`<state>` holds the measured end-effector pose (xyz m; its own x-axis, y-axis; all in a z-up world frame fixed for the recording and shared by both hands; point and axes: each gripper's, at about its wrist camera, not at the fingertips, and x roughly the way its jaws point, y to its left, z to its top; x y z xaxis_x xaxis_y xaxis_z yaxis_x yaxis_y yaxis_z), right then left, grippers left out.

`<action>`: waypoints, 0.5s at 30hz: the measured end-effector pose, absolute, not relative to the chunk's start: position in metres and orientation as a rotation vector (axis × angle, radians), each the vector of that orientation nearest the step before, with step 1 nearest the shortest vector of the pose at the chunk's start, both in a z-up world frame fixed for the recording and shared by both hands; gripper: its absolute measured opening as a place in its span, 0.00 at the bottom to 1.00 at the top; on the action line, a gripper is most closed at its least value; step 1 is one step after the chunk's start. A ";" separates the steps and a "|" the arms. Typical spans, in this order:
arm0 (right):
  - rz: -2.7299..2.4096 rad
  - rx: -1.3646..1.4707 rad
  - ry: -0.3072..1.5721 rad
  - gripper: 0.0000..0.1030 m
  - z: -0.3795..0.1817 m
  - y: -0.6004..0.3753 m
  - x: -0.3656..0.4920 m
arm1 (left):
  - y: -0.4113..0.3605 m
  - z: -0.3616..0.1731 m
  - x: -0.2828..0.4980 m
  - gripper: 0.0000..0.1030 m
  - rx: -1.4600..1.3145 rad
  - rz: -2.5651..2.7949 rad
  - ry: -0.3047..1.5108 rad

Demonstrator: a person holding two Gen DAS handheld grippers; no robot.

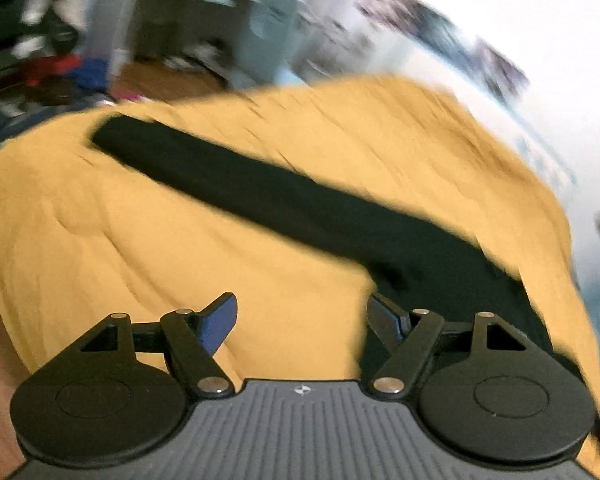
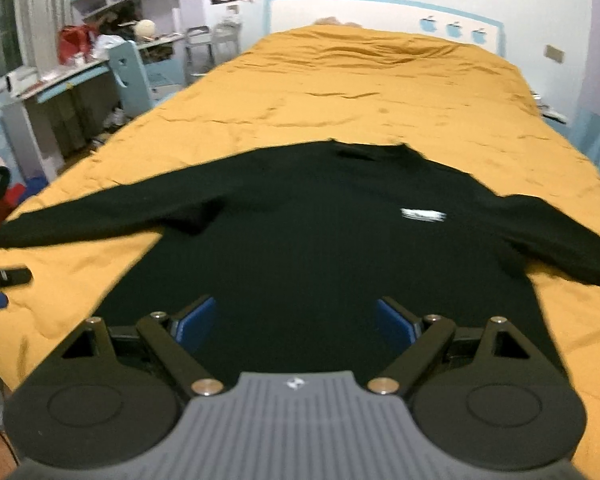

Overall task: Fold small clothes
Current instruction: 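Grasp the sleeve cuff nearest the left tool and lift it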

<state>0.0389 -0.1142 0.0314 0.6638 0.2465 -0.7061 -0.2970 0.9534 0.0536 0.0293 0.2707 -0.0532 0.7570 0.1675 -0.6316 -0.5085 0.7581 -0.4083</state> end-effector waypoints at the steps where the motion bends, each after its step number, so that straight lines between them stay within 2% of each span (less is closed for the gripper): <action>1: 0.317 -0.078 0.778 0.80 0.029 -0.104 0.046 | 0.293 -0.055 0.032 0.84 -0.630 0.451 0.600; 8: 0.408 -0.271 0.598 0.80 -0.002 -0.021 0.082 | 0.395 -0.091 0.050 0.84 -0.856 0.582 0.428; 15: 0.523 -0.361 0.629 0.80 -0.042 0.042 0.108 | 0.454 -0.122 0.053 0.83 -1.001 0.617 0.338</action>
<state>0.1080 0.0418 -0.0420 0.6872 0.3500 -0.6366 -0.5622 0.8112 -0.1608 0.0533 0.4538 -0.1218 0.7817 0.3251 -0.5323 -0.6236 0.3902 -0.6774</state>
